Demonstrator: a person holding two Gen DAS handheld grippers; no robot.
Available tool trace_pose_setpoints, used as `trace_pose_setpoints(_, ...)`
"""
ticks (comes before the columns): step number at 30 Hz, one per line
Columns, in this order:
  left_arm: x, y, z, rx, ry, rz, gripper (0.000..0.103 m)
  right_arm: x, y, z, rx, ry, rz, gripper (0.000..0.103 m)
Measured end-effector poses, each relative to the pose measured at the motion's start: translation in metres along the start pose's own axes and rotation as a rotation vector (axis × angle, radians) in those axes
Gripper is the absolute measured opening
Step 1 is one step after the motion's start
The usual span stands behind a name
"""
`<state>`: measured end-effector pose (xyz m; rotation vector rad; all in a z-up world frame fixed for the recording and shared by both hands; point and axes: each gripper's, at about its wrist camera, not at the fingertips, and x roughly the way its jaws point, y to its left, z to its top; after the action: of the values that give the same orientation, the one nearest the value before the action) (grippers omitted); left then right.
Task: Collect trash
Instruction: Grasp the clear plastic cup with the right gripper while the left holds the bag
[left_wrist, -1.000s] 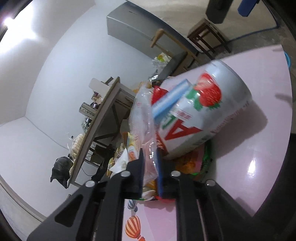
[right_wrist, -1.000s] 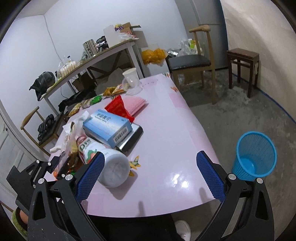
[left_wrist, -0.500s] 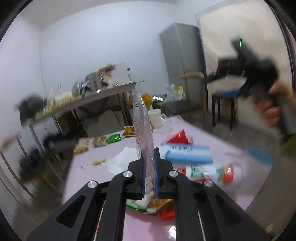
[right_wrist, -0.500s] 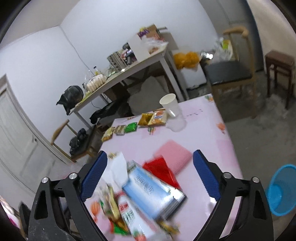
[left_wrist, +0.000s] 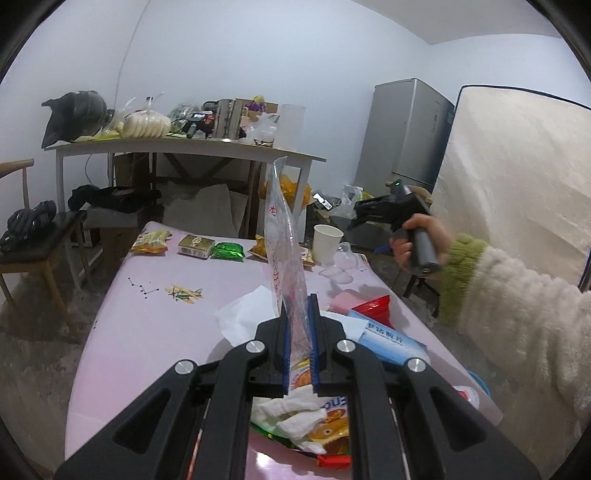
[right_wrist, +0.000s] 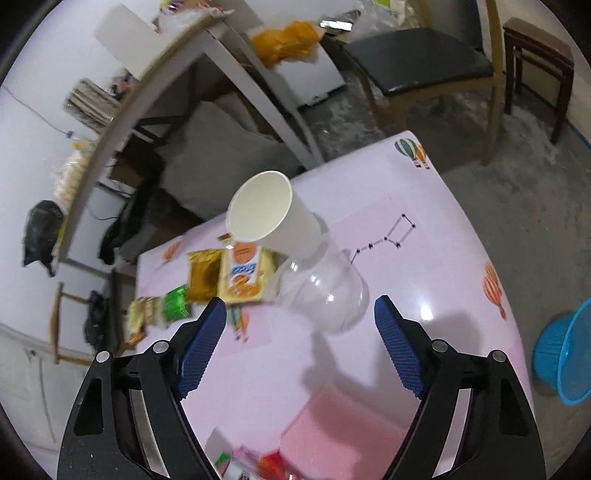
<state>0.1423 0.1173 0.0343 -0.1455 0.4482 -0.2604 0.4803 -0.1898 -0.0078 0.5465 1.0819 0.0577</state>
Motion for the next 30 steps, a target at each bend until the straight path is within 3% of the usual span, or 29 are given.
trace_pose_setpoints(7, 0.003, 0.013, -0.005, -0.022, 0.020, 0.012, 0.007, 0.039, 0.007, 0.021, 0.008, 0.021, -0.107, 0.075)
trace_pose_setpoints(12, 0.005, 0.017, -0.007, -0.028, 0.026, 0.016, 0.007, 0.058, -0.002, 0.031, 0.047, 0.035, -0.147, 0.063)
trace_pose_setpoints(15, 0.003, 0.015, -0.008, -0.025, 0.027, 0.020, 0.007, 0.062, -0.009, 0.034, 0.082, 0.048, -0.122, 0.057)
trace_pose_setpoints(22, 0.003, 0.019, -0.007, -0.037, 0.024, 0.020, 0.007, 0.043, -0.011, 0.026, 0.035, 0.083, -0.083, 0.035)
trace_pose_setpoints(25, 0.001, 0.018, -0.007, -0.038, 0.023, 0.022, 0.007, 0.030, -0.015, 0.015, -0.023, 0.093, -0.102, 0.011)
trace_pose_setpoints(30, -0.002, 0.009, -0.005, -0.034, 0.028, 0.032, 0.007, 0.020, -0.034, -0.001, -0.039, 0.094, -0.112, 0.005)
